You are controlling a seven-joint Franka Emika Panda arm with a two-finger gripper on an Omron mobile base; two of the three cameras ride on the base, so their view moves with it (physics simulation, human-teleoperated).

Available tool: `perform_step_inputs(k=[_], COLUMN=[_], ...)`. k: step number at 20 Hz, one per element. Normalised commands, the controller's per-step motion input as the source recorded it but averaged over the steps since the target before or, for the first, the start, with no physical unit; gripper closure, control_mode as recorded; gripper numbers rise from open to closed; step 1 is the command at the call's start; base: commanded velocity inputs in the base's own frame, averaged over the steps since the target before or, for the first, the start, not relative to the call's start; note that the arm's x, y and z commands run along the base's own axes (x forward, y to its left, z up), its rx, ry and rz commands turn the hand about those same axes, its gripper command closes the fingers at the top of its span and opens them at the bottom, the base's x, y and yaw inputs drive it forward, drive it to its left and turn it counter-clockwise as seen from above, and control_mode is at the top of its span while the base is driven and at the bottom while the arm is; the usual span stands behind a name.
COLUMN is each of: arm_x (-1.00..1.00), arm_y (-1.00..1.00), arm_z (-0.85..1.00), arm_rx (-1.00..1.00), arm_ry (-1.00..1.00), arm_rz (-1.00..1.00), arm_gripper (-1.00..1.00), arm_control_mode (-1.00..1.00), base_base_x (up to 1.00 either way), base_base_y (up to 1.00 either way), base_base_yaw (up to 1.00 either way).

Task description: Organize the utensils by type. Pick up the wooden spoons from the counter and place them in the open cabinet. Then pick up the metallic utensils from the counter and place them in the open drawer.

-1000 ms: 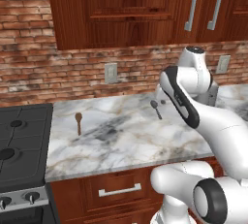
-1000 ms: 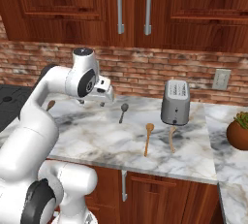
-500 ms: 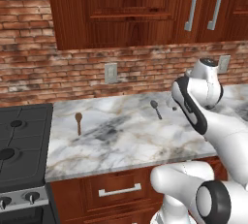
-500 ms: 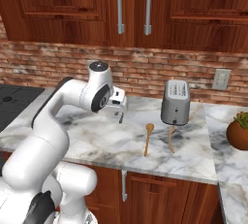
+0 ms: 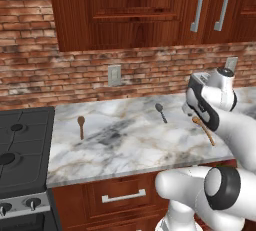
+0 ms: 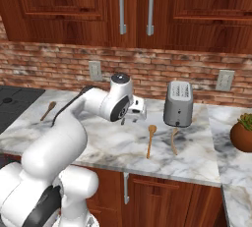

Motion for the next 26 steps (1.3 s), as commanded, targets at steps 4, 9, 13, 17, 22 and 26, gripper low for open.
perform_step_inputs(k=[4,9,13,17,22,26], arm_x=[0.27,0.24,0.22,0.18,0.15,0.11], arm_y=[-0.44,-0.42,-0.34,-0.29,-0.25,-0.23], arm_z=[-0.33,-0.36,-0.43,-0.45,-0.4,-0.37], arm_rx=[0.0,0.0,-0.02,-0.04,-0.03,-0.01], arm_ry=[0.0,0.0,0.0,0.02,0.02,0.02], arm_rz=[0.0,0.0,0.0,0.0,0.0,0.0], arm_gripper=[-1.0,-1.0,-1.0,-1.0,-1.0,-1.0], arm_control_mode=[-1.0,-1.0,-1.0,-1.0,-1.0,-1.0], base_base_x=[0.0,0.0,0.0,0.0,0.0,0.0], base_base_y=[0.0,0.0,0.0,0.0,0.0,0.0], base_base_yaw=[0.0,0.0,0.0,0.0,0.0,0.0])
